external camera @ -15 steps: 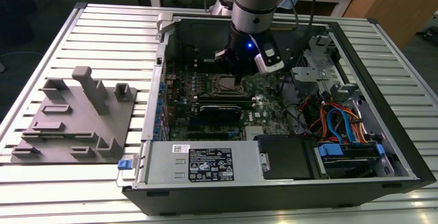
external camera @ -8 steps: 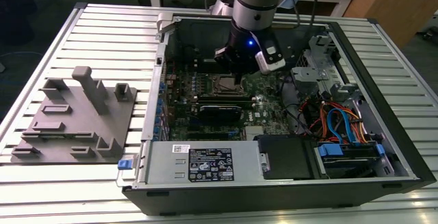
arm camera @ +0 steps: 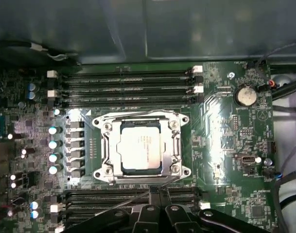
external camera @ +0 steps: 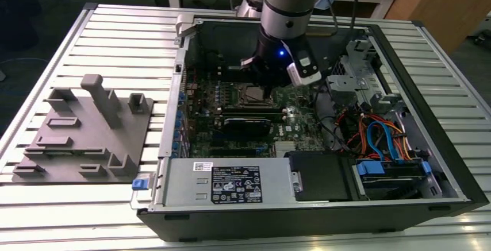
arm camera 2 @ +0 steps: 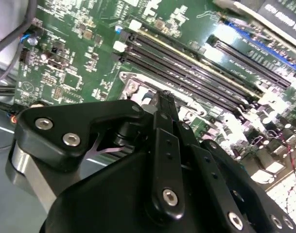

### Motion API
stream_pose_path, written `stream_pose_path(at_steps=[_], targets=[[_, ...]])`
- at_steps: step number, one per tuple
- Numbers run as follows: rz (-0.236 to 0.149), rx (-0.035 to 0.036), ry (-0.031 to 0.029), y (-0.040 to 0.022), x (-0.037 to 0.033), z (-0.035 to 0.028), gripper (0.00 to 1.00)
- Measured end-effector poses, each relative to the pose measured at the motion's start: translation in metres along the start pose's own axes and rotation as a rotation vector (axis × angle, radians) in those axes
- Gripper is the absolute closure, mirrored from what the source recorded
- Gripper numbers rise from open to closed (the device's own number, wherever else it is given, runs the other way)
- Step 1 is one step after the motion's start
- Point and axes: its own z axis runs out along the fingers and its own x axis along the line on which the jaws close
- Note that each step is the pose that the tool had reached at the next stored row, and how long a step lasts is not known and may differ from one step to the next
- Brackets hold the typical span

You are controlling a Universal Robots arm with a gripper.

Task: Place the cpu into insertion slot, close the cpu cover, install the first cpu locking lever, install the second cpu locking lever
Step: 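Install the second cpu locking lever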

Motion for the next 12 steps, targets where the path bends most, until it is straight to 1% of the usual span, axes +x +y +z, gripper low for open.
stream_pose_path(at_steps=[6,10,12], targets=[[0.000,-0.0006,0.0002,-0.0017,0.0143,0.0006,0.89],[0.000,-0.0022,0.0002,-0.0030,0.0238,0.0012,0.89],[0.000,-0.0045,0.0004,-0.0039,0.0282,0.0016,0.89]])
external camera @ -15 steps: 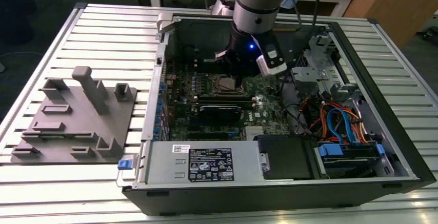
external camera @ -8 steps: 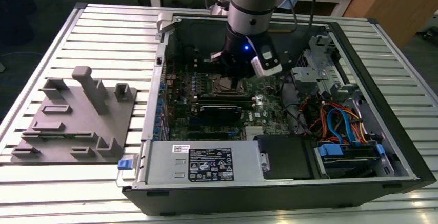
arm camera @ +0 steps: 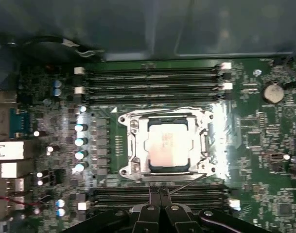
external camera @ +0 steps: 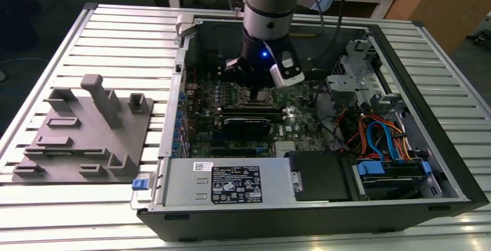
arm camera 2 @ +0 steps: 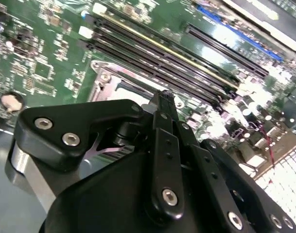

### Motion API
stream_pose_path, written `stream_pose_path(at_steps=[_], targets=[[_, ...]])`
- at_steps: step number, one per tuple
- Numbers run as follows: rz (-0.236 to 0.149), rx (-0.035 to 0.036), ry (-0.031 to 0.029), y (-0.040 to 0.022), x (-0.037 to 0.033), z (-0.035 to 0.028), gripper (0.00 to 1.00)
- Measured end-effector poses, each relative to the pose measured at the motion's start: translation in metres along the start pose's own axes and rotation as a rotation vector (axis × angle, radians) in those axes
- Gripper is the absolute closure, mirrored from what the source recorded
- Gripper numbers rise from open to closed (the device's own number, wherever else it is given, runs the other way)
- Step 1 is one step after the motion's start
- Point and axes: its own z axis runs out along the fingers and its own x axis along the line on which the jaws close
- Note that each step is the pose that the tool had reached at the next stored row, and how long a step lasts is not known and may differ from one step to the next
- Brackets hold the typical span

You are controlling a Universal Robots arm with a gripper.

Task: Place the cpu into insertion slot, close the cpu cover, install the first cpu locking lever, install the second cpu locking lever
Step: 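Install the second cpu locking lever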

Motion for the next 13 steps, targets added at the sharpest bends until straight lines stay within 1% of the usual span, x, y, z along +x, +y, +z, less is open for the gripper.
stream_pose_path(at_steps=[2,6,7,10,13], targets=[[0.000,-0.0039,0.0003,-0.0006,0.0019,0.0009,0.89],[0.000,-0.0083,0.0019,-0.0025,0.0024,0.0039,0.89],[0.000,-0.0105,0.0020,-0.0034,0.0031,0.0044,0.89],[0.000,-0.0211,0.0027,-0.0055,0.0068,0.0056,0.89],[0.000,-0.0275,0.0037,-0.0079,0.0095,0.0071,0.89]])
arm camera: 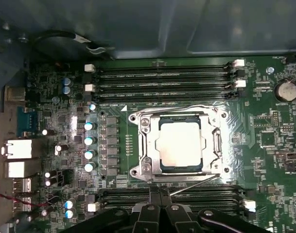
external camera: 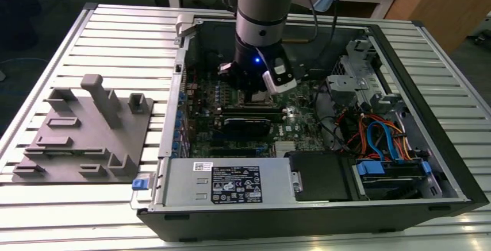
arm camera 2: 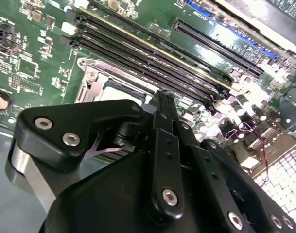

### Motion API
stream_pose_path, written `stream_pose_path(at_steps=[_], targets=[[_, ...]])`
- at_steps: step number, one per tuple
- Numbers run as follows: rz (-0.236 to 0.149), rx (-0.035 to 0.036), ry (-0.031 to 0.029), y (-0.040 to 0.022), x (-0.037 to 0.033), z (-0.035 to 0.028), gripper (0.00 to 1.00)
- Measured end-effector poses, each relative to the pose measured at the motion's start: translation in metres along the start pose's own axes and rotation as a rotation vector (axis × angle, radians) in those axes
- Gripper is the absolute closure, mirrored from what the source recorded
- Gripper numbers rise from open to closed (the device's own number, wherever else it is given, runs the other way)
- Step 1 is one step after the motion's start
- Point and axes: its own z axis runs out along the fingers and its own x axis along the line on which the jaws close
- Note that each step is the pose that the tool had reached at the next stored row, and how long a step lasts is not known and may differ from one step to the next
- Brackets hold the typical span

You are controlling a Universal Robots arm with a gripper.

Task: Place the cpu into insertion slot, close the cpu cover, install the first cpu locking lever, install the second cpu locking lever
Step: 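Install the second cpu locking lever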

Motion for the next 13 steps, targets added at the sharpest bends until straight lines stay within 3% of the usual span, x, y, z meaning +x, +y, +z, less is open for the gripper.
stream_pose_path(at_steps=[3,9,13], targets=[[0.000,-0.0109,0.0007,-0.0048,0.0014,0.0010,0.89],[0.000,-0.0362,0.0023,-0.0084,0.0059,0.0030,0.89],[0.000,-0.0368,0.0024,-0.0084,0.0059,0.0031,0.89]])
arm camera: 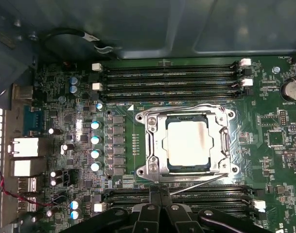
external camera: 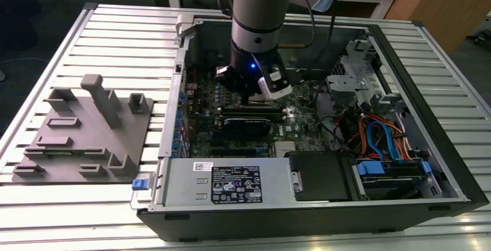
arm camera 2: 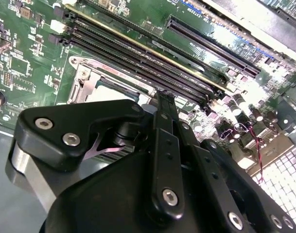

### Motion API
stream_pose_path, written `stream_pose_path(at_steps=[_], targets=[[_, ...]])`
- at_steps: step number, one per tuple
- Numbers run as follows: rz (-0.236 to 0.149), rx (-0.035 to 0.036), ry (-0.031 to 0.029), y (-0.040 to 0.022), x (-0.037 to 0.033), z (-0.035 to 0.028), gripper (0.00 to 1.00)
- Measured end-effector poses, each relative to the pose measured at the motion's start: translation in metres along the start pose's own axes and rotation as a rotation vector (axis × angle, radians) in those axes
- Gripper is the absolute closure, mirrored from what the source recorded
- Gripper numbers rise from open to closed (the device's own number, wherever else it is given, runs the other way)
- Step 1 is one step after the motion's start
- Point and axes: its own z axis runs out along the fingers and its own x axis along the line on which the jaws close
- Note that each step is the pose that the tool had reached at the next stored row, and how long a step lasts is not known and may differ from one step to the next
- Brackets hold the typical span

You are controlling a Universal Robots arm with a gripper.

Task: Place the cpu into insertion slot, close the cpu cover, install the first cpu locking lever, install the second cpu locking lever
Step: 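Install the second cpu locking lever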

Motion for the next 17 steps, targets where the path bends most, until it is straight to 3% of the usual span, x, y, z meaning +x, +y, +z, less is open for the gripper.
stream_pose_path(at_steps=[6,9,12,15,17], targets=[[0.000,-0.0011,0.0015,-0.0001,-0.0001,0.0009,0.89],[0.002,-0.0019,0.0179,-0.0005,-0.0004,0.0039,0.89],[0.003,-0.0044,0.0277,-0.0008,-0.0008,0.0073,0.89],[0.003,-0.0132,0.0297,-0.0018,-0.0010,0.0108,0.89],[0.003,-0.0265,0.0303,-0.0031,-0.0012,0.0125,0.89]])
